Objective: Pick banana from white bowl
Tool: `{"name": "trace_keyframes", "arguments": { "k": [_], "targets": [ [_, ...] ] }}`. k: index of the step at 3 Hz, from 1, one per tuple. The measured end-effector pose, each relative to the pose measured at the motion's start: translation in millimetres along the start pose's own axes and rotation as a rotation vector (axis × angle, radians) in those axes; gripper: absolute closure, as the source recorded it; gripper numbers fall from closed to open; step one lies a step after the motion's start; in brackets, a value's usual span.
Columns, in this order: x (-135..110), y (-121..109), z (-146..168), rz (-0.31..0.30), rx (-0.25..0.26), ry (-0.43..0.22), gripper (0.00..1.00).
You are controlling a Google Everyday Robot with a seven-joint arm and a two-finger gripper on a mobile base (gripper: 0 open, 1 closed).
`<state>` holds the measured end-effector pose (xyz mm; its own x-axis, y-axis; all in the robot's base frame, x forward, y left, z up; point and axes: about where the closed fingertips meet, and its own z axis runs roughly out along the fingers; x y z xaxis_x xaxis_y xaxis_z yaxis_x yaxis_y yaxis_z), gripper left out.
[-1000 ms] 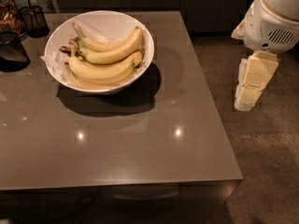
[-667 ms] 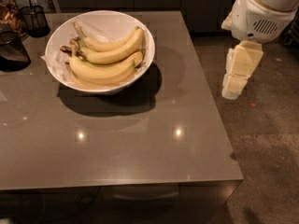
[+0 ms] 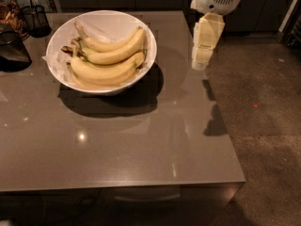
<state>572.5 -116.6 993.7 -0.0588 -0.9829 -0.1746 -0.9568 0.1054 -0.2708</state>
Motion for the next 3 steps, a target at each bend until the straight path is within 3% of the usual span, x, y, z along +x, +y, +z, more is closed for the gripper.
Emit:
{"name": "trace_keyframes", "arguments": {
  "k": [1,3],
  "targets": [
    [-8.6,-6.7,-2.3,-0.006,0.024,-0.019,0.0],
    [-57.9,-24.0,-2.9,-0.112,0.063,-0.048,0.02]
  ]
}}
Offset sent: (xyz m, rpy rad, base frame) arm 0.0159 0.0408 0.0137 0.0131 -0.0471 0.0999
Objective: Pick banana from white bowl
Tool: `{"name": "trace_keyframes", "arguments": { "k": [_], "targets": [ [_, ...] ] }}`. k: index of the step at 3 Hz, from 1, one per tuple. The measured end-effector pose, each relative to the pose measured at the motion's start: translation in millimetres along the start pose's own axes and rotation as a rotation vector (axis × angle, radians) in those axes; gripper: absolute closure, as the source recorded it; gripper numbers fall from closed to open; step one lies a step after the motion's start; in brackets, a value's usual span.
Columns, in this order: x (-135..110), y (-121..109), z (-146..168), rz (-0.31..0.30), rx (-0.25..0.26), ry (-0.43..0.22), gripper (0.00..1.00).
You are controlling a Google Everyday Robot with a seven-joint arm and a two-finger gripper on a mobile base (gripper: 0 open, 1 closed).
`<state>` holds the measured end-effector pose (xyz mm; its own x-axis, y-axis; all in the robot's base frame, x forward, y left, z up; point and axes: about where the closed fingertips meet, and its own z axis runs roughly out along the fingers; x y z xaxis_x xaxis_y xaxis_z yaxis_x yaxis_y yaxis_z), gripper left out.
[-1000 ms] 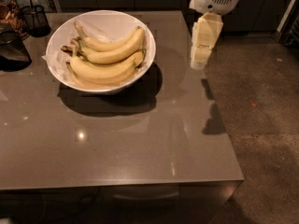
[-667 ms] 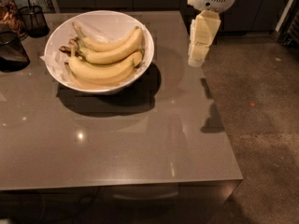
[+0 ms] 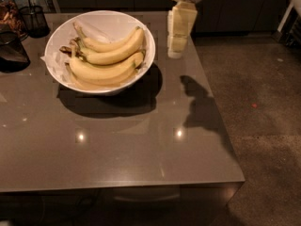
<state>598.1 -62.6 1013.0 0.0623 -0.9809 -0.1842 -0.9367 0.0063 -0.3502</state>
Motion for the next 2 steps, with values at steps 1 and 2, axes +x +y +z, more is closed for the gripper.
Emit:
{"name": "trace_keyframes", "arguments": {
  "k": [1,2],
  "targets": [
    [-30.5,-8.2,10.3,-0.066,-0.006,0.014,0.15],
    [-50.3,-10.8,19.3,-0.111,-0.006,0.041,0.25]
  ]
}}
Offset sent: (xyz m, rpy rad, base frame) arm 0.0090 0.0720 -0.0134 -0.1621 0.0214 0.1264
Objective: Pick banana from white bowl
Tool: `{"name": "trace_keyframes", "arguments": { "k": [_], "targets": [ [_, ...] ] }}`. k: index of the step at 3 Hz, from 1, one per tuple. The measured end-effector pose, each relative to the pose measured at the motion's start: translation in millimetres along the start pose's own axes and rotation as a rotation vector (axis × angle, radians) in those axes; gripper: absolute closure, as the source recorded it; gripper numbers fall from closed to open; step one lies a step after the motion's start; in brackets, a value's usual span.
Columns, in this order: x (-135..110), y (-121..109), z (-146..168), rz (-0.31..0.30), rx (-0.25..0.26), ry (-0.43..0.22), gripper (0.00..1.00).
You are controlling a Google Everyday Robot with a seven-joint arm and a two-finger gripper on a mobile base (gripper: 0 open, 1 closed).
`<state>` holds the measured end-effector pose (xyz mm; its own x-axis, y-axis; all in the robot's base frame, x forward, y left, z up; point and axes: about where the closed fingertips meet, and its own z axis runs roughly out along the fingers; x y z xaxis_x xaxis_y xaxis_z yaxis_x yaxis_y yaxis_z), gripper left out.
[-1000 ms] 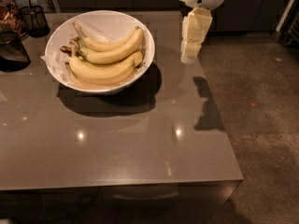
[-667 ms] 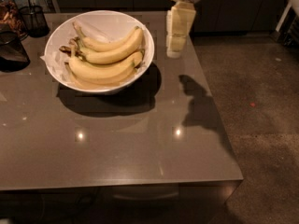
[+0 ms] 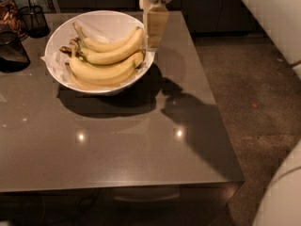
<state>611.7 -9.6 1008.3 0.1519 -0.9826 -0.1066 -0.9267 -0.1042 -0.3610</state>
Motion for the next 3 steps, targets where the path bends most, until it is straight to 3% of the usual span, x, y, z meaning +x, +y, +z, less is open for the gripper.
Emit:
{"name": "trace_keyframes", "arguments": {
  "k": [3],
  "targets": [
    [-41.8,-12.5,27.4,-0.098,-0.048,0.012,0.36]
  ]
}}
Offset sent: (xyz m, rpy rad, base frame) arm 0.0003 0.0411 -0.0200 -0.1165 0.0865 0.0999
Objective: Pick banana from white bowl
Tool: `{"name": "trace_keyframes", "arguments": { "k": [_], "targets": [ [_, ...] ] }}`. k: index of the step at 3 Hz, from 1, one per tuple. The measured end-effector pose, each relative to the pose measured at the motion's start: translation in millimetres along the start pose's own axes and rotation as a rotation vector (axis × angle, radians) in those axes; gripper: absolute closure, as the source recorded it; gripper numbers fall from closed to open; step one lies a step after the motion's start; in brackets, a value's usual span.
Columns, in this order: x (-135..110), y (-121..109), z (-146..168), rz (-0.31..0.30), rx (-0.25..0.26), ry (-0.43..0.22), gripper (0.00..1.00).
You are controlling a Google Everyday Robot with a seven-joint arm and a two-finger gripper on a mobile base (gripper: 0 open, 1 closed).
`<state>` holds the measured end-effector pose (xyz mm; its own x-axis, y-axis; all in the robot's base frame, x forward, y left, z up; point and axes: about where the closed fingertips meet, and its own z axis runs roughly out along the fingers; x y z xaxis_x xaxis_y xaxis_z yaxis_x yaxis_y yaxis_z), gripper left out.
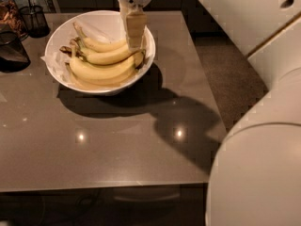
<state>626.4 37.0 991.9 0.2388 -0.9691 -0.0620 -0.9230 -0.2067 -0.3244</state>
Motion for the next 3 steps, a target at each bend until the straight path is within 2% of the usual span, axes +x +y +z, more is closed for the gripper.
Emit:
{"name": "trace_keyframes", "arguments": {
  "k": [3],
  "targets": [
    [-22.3,-8.8,32.0,-0.037,-0.063,-0.019,0.42]
  ]
}}
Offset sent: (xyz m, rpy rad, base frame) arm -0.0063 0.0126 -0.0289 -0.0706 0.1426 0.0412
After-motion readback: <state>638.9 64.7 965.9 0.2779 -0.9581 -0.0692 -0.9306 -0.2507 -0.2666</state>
